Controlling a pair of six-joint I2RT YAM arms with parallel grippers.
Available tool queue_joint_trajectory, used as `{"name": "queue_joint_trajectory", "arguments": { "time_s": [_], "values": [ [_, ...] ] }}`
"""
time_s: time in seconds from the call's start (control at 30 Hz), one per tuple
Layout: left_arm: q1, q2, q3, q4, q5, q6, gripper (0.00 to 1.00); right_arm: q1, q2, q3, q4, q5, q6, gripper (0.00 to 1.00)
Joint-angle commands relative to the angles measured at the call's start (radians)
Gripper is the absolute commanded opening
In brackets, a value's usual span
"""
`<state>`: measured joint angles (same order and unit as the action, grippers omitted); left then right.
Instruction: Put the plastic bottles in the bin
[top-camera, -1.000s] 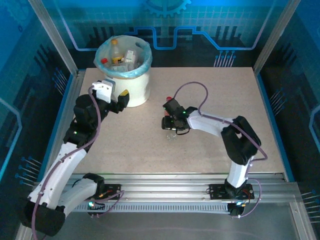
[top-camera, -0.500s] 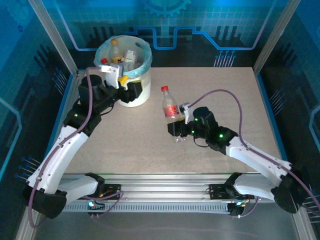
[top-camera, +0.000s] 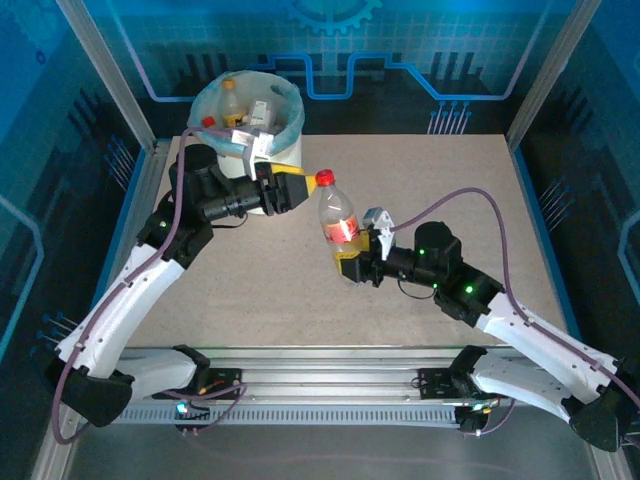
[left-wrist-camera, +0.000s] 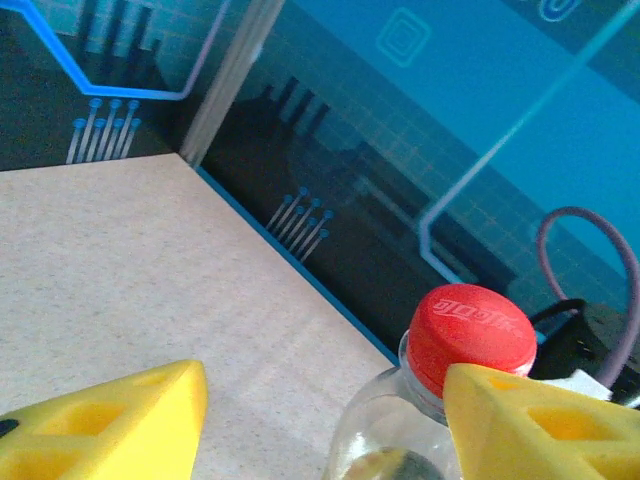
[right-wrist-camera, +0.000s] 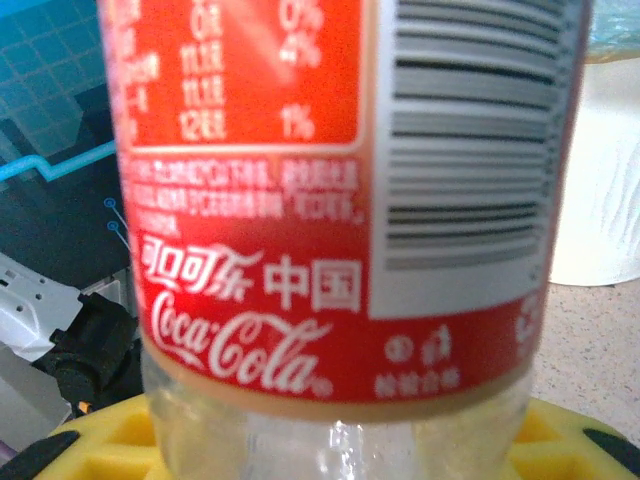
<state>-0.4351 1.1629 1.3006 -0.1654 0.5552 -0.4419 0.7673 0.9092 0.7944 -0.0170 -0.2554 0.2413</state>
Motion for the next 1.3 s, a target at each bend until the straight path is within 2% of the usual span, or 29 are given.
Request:
{"name": "queue_joint_trajectory", "arguments": {
  "time_s": [0.0,0.07,0.13,0.27,0.4,0.6,0.83,1.1,1.2,1.27],
  "values": [
    [-0.025,-0.031,-0.018,0.093,0.136,-0.082,0.66,0.030,0.012,0.046,0.020,-0.048,-0.055,0.46],
    [-0.024,-0.049,-0.032,0.113,0.130,-0.089,0.74,0.032,0.016,0.047,0.021,-0.035,-0.051,0.44],
    [-0.024,-0.072,-0.052,0.138,0.123,-0.087,0.77,0.032,0.014,0.040,0.034,-0.033,-0.047,0.45],
    [-0.025,-0.102,-0.113,0.273,0.165,-0.131,0.76,0.033,0.035,0.038,0.031,-0.044,-0.039,0.46],
    [-0.029,-0.096,-0.129,0.325,0.193,-0.166,0.75,0.040,0.044,0.034,0.044,-0.069,-0.037,0.45],
    [-0.042,-0.075,-0.121,0.305,0.188,-0.127,0.56,0.044,0.044,0.044,0.047,-0.080,-0.055,0.45],
    [-0.050,-0.065,-0.107,0.245,0.163,-0.052,0.53,0.047,0.059,0.060,0.024,-0.069,-0.065,0.45],
    [-0.052,-0.049,-0.086,0.185,0.137,0.008,0.28,0.047,0.083,0.078,0.036,-0.045,-0.073,0.46],
    [-0.053,-0.051,-0.076,0.169,0.118,0.034,0.18,0.048,0.095,0.106,0.015,-0.012,-0.078,0.51],
    [-0.052,-0.058,-0.067,0.158,0.075,0.053,0.09,0.050,0.104,0.136,-0.028,0.044,-0.078,0.65]
  ]
}}
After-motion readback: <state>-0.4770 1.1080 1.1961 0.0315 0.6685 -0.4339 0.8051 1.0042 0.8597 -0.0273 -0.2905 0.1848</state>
